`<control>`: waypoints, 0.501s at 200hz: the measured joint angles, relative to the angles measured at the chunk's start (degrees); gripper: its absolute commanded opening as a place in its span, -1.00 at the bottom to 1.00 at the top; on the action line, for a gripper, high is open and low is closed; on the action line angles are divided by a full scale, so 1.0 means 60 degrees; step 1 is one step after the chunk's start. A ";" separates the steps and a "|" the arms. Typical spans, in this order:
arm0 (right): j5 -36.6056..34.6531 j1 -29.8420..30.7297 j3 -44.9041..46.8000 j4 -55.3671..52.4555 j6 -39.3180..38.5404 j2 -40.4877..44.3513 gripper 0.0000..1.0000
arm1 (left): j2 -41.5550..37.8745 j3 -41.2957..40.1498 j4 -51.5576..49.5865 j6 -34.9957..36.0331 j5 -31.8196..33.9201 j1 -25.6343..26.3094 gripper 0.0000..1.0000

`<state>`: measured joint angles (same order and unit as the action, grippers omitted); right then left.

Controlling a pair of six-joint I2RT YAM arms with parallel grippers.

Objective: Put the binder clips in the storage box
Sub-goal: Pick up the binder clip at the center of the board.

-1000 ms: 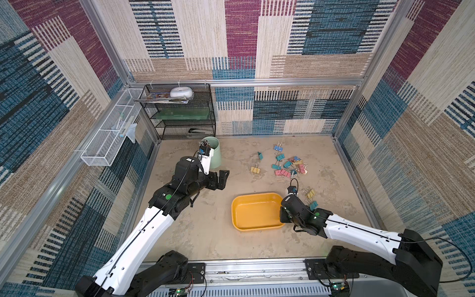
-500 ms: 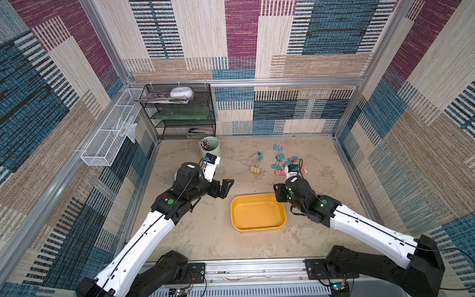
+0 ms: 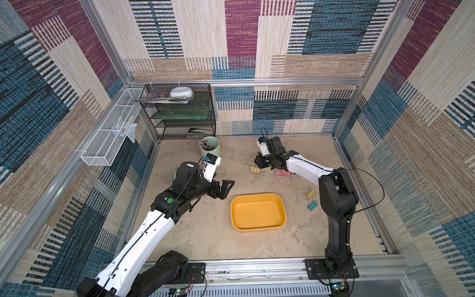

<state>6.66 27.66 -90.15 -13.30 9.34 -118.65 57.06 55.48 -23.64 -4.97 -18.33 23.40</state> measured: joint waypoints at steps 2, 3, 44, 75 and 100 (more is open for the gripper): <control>0.0007 -0.0018 -0.0073 -0.0029 -0.0051 -0.0084 -0.22 | 0.0000 0.0000 0.0000 0.0000 -0.0011 -0.0004 0.99; 0.0015 -0.0022 -0.0095 -0.0033 -0.0069 -0.0113 -0.22 | 0.0000 0.0000 0.0004 0.0000 -0.0015 -0.0004 0.99; 0.0470 -0.0051 -0.0780 -0.0084 -0.0772 -0.0907 -0.24 | 0.0087 0.0000 0.0000 -0.0098 -0.0262 -0.0138 0.99; 0.0597 -0.0102 -0.0841 -0.0036 -0.0980 -0.1096 -0.30 | 0.0160 0.0000 0.0000 -0.0178 -0.0404 -0.0237 0.99; 0.0776 -0.0106 -0.0648 -0.0044 -0.1024 -0.1100 -0.41 | 0.0182 0.0000 0.0000 -0.0310 -0.0419 -0.0277 0.99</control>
<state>11.31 27.03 -94.04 -13.56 3.20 -125.25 58.15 55.48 -23.64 -6.83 -20.84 21.74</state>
